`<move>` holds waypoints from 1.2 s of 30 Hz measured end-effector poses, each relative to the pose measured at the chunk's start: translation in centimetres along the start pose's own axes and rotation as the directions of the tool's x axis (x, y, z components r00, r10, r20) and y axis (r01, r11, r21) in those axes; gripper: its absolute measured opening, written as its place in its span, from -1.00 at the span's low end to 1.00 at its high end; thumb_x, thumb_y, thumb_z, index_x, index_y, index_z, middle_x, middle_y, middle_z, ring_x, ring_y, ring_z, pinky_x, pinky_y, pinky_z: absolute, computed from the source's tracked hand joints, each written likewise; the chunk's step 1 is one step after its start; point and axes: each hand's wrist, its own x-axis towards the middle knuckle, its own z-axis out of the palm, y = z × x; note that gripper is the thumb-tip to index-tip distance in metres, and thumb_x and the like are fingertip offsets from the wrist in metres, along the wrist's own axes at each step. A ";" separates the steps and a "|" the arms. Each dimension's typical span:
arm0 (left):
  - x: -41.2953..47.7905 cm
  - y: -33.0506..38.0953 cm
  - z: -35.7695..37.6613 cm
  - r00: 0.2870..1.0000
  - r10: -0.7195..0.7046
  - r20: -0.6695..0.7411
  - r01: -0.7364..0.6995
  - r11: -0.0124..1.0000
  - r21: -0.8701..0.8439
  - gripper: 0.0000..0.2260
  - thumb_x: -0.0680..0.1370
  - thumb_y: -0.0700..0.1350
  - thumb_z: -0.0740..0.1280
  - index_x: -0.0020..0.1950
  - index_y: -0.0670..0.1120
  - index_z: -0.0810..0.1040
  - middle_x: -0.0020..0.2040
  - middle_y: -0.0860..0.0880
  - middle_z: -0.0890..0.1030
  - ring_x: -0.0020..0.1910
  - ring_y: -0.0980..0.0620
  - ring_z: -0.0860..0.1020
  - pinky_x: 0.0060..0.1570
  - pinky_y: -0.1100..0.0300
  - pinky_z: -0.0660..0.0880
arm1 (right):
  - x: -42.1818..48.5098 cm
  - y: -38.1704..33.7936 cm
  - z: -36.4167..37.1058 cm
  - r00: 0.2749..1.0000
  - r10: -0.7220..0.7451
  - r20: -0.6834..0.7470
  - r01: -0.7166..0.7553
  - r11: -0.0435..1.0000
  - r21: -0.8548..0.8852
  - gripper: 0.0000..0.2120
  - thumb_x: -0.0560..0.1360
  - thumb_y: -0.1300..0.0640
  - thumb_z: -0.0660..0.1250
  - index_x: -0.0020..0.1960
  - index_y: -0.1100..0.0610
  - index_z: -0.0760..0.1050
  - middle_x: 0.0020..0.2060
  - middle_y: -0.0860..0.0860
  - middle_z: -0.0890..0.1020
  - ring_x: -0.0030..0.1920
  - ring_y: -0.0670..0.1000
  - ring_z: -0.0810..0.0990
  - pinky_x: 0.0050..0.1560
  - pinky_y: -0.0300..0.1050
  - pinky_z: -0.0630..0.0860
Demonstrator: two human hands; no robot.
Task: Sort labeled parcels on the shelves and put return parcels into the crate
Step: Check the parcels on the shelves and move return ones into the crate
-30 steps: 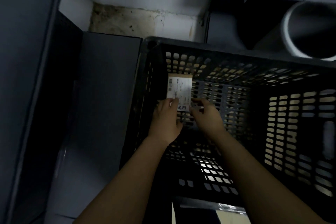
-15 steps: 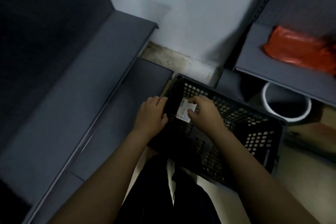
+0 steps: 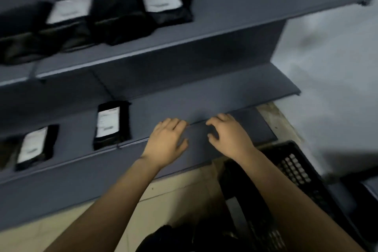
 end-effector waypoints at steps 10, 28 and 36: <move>-18.7 -12.0 -11.4 0.879 -0.361 -0.312 0.430 0.882 0.191 -0.69 0.44 -0.06 0.36 0.15 -0.11 0.52 -0.07 -0.05 0.56 -0.11 -0.12 0.53 -0.18 0.04 0.48 | 6.6 -24.0 4.7 0.790 -0.593 0.153 0.603 0.797 -0.026 -0.69 0.57 0.06 0.25 0.30 0.06 0.44 0.20 -0.03 0.46 0.25 0.02 0.37 0.29 -0.07 0.33; -49.7 -26.0 -29.0 0.565 -0.635 -0.527 0.825 0.456 0.335 -0.61 0.38 -0.05 0.49 0.17 -0.12 0.56 0.02 -0.09 0.57 0.00 -0.16 0.54 -0.01 0.04 0.49 | 4.7 -64.2 13.6 0.348 -0.933 0.093 0.930 0.356 0.089 -0.69 0.54 0.04 0.30 0.27 0.06 0.45 0.19 -0.04 0.46 0.23 0.03 0.39 0.26 -0.09 0.30; -57.8 -33.2 -33.2 0.429 -0.689 -0.584 0.901 0.282 0.330 -0.61 0.41 -0.02 0.46 0.20 -0.09 0.54 0.06 -0.07 0.57 0.04 -0.13 0.54 -0.01 0.04 0.50 | 6.2 -78.4 18.3 0.160 -0.984 0.072 0.979 0.168 0.117 -0.65 0.54 0.02 0.30 0.30 0.05 0.43 0.21 -0.03 0.47 0.26 0.04 0.39 0.27 -0.08 0.31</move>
